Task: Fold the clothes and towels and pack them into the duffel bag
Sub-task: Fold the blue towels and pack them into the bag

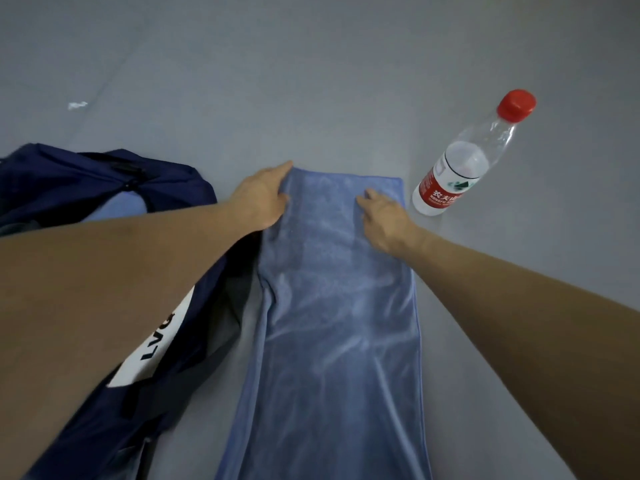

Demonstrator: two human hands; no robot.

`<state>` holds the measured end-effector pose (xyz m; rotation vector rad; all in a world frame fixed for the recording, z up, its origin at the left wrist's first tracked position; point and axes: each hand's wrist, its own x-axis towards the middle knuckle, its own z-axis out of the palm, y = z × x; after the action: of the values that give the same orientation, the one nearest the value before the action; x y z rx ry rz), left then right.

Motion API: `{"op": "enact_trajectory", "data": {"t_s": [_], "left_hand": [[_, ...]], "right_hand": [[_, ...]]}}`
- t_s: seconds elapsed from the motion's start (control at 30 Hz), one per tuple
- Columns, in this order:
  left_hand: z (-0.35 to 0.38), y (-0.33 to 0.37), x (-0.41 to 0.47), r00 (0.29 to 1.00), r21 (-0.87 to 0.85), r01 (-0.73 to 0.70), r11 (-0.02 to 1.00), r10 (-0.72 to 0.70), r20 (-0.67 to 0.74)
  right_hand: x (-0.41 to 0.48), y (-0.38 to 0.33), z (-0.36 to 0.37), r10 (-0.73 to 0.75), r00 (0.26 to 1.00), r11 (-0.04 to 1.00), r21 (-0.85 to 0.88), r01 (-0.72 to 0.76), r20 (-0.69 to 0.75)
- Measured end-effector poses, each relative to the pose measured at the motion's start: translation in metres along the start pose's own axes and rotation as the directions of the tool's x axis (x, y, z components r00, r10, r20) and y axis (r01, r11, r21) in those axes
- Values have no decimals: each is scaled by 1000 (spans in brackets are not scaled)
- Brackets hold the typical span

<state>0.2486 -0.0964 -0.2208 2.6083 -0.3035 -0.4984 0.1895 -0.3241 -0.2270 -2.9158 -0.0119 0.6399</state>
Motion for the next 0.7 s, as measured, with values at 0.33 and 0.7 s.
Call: {"op": "enact_trajectory", "data": {"t_s": [0.33,0.7], "left_hand": [[1,8,7,995,-115,63,991,-71,-70],[-30,34,-23,853,53,-484,873,485,-195]], "right_hand": [[5,5,-10,35,980,996,85,-18,-198],[22,-14,-34,-14,994,999,40,19,-113]]}}
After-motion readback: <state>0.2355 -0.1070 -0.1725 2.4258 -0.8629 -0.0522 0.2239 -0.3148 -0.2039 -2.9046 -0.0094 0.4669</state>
